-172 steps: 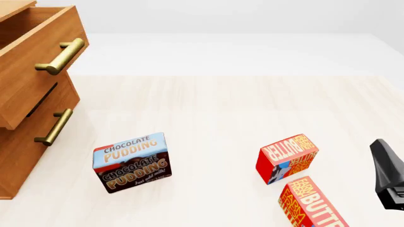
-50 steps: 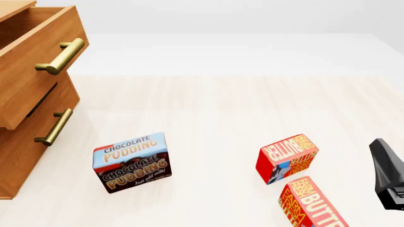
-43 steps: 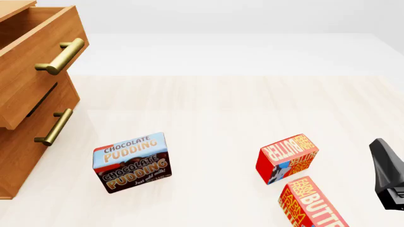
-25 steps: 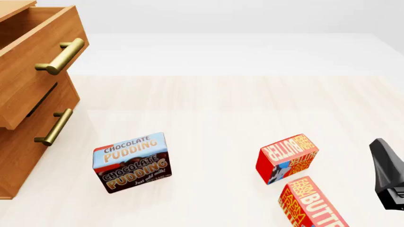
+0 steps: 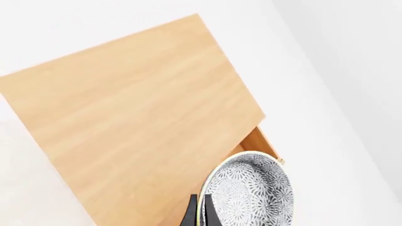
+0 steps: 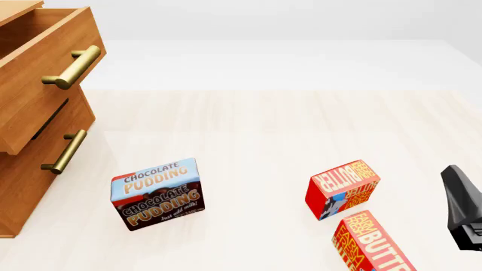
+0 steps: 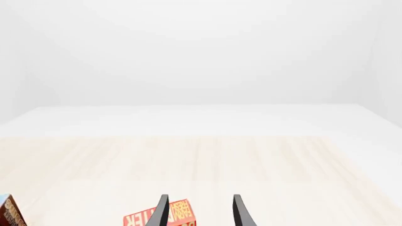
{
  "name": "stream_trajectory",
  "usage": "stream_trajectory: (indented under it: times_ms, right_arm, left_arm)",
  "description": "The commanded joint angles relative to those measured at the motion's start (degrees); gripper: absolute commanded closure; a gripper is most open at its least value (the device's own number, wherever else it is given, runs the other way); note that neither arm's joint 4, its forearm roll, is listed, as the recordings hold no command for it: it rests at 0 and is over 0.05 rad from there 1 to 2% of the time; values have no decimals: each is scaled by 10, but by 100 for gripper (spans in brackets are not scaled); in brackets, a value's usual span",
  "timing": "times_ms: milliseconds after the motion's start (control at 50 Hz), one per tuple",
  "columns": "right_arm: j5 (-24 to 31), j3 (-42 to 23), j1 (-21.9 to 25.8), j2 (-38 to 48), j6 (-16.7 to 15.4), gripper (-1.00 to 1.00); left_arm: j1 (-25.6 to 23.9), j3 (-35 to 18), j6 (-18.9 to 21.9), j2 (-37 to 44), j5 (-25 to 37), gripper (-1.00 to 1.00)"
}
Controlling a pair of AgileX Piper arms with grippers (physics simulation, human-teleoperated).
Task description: Put the bowl in the top drawer of the cabinet.
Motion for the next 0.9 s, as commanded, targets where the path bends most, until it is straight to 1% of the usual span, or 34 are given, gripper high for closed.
stream_trajectory:
  times_ms: [20,60,180,400,780,900]
  right_arm:
    - [0,0,0,0,0,-100]
    - [0,0,0,0,0,-100]
    - [-1,0,0,0,0,-100]
    - [-1,0,-1,0,-1,-100]
    - [-1,0,-1,0,-2,-100]
    - [-1,0,-2,0,-2,-100]
  left_arm:
    - [13,-4,5,11,-4,100]
    - [10,1,3,8,-5,100]
    - [27,-1,8,22,-13,100]
    - [29,25,5,19,-30,100]
    - [18,79,-17,0,-61,100]
    - [20,85,-21,1,-68,100]
